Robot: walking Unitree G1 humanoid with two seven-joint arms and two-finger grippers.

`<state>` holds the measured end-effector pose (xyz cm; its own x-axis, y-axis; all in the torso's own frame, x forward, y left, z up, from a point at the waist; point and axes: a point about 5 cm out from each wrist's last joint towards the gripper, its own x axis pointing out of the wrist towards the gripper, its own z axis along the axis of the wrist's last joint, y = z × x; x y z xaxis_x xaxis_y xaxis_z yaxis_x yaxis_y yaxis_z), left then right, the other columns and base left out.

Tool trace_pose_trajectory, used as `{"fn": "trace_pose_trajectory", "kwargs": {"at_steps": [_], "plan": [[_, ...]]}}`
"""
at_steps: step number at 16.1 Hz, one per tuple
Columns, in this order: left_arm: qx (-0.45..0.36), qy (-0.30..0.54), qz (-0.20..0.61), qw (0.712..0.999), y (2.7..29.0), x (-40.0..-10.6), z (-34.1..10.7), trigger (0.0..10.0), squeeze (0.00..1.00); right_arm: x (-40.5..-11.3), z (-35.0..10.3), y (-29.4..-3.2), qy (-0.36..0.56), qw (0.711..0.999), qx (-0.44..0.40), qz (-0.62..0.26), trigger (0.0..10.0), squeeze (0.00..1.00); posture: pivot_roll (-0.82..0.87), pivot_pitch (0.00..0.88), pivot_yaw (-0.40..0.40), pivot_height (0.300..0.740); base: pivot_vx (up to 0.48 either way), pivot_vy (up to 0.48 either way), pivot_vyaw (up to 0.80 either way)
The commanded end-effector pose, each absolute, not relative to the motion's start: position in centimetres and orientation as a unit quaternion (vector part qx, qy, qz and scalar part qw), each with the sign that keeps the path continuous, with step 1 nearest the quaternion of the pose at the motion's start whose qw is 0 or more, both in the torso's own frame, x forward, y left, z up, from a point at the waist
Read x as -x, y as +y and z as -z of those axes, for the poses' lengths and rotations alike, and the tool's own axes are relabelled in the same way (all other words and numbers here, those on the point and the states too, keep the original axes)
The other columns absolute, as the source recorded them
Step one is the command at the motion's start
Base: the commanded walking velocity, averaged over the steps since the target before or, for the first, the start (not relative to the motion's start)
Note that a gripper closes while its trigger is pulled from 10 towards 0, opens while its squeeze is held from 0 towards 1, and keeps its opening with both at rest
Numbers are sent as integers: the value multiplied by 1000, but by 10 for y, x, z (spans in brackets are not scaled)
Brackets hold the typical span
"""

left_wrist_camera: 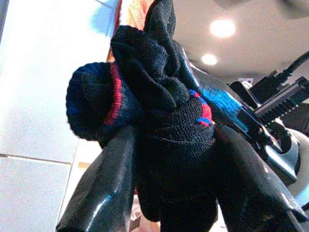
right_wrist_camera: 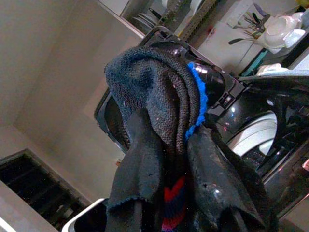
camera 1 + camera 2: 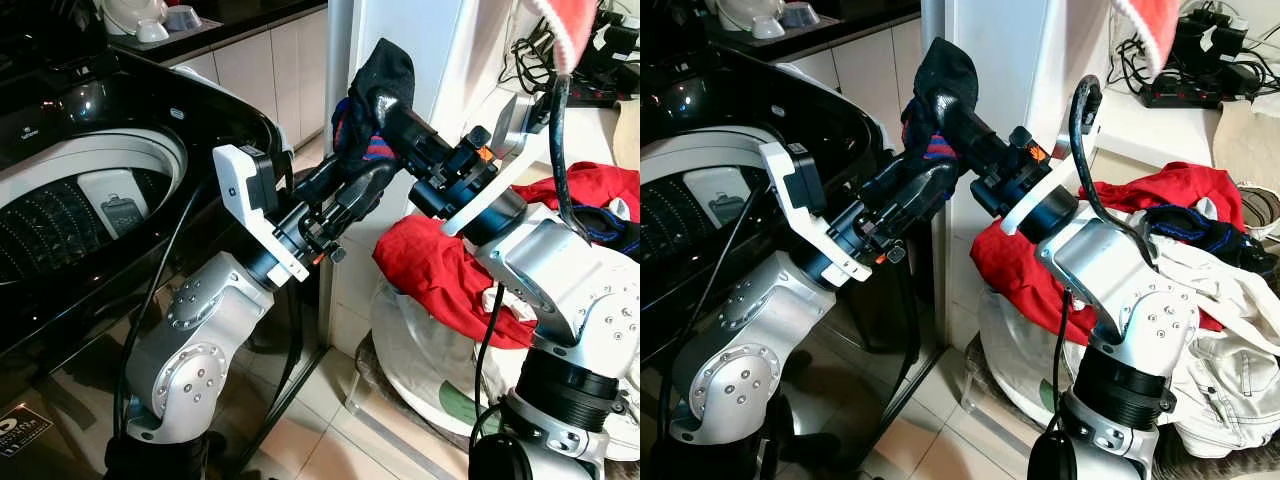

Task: Clothes washing

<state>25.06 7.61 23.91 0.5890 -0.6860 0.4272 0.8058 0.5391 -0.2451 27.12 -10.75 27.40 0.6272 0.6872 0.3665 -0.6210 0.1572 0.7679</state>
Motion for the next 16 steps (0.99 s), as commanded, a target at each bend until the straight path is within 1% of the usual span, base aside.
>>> {"fn": "trace_pose_trajectory", "kwargs": {"at_steps": [1, 6, 7, 8, 13, 14, 15, 16], "plan": [[209, -143, 419, 872, 80, -253, -237, 0, 0, -268, -276, -104, 35, 757, -480, -442, 0, 0, -63, 0, 16, 740, 0, 0, 0], [207, -148, 414, 874, 82, -254, -237, 0, 0, -269, -278, -104, 33, 760, -478, -439, 0, 0, -60, 0, 13, 740, 0, 0, 0], [208, -150, 412, 875, 83, -254, -237, 0, 0, -269, -278, -104, 32, 764, -473, -437, 2314, 0, -59, 0, 14, 740, 0, 0, 0], [209, -152, 411, 874, 85, -254, -238, 0, 0, -269, -278, -104, 33, 768, -469, -435, 10000, 1000, -59, 0, 14, 740, 0, 0, 0], [210, -163, 387, 883, 92, -259, -240, 0, 0, -270, -279, -103, 30, 767, -473, -432, 10000, 1000, -58, 0, 21, 740, 0, 0, 0], [208, -166, 371, 890, 95, -262, -240, 0, 0, -270, -279, -104, 29, 768, -472, -431, 10000, 1000, -58, 0, 21, 740, 0, 0, 0], [192, -172, 320, 912, 105, -272, -241, 0, 0, -271, -279, -106, 26, 786, -453, -420, 10000, 1000, -57, 0, 22, 740, 0, 0, 0], [160, -181, 196, 950, 136, -297, -244, 0, 0, -276, -275, -114, 26, 857, -344, -383, 10000, 0, -56, 0, 20, 740, 0, 0, 0]]}}
